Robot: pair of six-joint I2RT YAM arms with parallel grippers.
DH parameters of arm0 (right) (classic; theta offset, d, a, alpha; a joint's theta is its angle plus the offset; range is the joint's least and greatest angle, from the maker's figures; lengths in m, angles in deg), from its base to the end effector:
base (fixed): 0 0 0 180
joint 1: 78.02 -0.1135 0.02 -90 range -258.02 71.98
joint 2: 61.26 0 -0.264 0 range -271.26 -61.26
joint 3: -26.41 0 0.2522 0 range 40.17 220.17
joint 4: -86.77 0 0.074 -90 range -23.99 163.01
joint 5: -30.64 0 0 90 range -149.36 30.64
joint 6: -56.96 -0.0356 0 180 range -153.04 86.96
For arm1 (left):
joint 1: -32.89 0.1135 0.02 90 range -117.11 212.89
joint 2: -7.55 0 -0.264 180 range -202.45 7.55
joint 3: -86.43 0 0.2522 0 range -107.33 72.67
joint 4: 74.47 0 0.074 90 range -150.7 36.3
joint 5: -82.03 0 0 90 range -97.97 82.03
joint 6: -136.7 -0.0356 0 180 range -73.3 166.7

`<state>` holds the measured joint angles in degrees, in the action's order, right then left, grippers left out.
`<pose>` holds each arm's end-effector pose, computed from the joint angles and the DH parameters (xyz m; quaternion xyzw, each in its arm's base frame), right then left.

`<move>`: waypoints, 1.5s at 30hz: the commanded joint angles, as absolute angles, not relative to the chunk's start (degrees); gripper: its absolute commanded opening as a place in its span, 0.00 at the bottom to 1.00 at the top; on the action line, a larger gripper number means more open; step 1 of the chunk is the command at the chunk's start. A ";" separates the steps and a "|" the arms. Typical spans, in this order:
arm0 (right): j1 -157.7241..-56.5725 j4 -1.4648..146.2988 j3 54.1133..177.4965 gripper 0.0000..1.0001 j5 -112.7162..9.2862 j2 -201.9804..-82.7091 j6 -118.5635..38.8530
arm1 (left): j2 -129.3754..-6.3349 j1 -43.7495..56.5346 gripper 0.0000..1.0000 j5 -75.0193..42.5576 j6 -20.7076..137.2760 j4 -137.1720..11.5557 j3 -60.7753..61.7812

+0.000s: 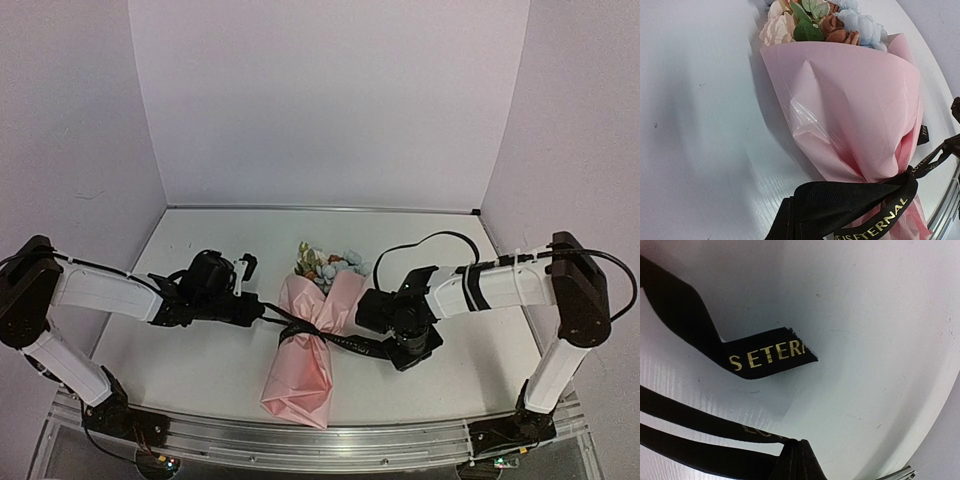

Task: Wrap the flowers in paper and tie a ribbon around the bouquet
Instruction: Tie the half-tied ribbon around the folded bouquet.

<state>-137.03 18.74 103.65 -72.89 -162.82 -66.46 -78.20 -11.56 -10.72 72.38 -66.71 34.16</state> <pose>0.1607 0.2514 0.1598 -0.2222 0.9676 -0.0962 0.0709 0.2081 -0.2065 0.1654 0.1583 0.8968 -0.2550 0.3252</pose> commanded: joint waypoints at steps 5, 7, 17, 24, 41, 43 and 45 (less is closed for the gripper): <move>-133.71 12.43 99.76 0.00 -76.93 -162.23 -67.70 | -77.94 -6.47 0.00 -13.54 76.50 -69.61 37.14; -133.22 12.33 99.32 0.00 -77.26 -161.82 -67.76 | -78.67 -5.65 0.00 -14.39 77.02 -69.64 37.23; -128.70 12.18 95.84 0.00 -77.39 -159.03 -68.31 | -78.81 -0.98 0.00 -18.46 78.35 -69.28 38.58; -126.33 12.59 95.85 0.00 -76.54 -157.89 -67.75 | -79.83 -0.64 0.00 -22.22 77.40 -69.80 36.97; -126.25 12.57 108.30 0.00 -68.26 -158.24 -60.80 | -76.12 -7.45 0.31 -22.59 73.61 -71.00 33.79; -126.20 12.42 108.90 0.00 -67.06 -158.06 -60.73 | -74.44 -8.55 0.44 -21.34 72.36 -70.55 34.20; -126.29 12.10 109.54 0.00 -65.92 -157.93 -60.63 | -73.01 -9.88 0.51 -20.73 71.03 -70.41 34.87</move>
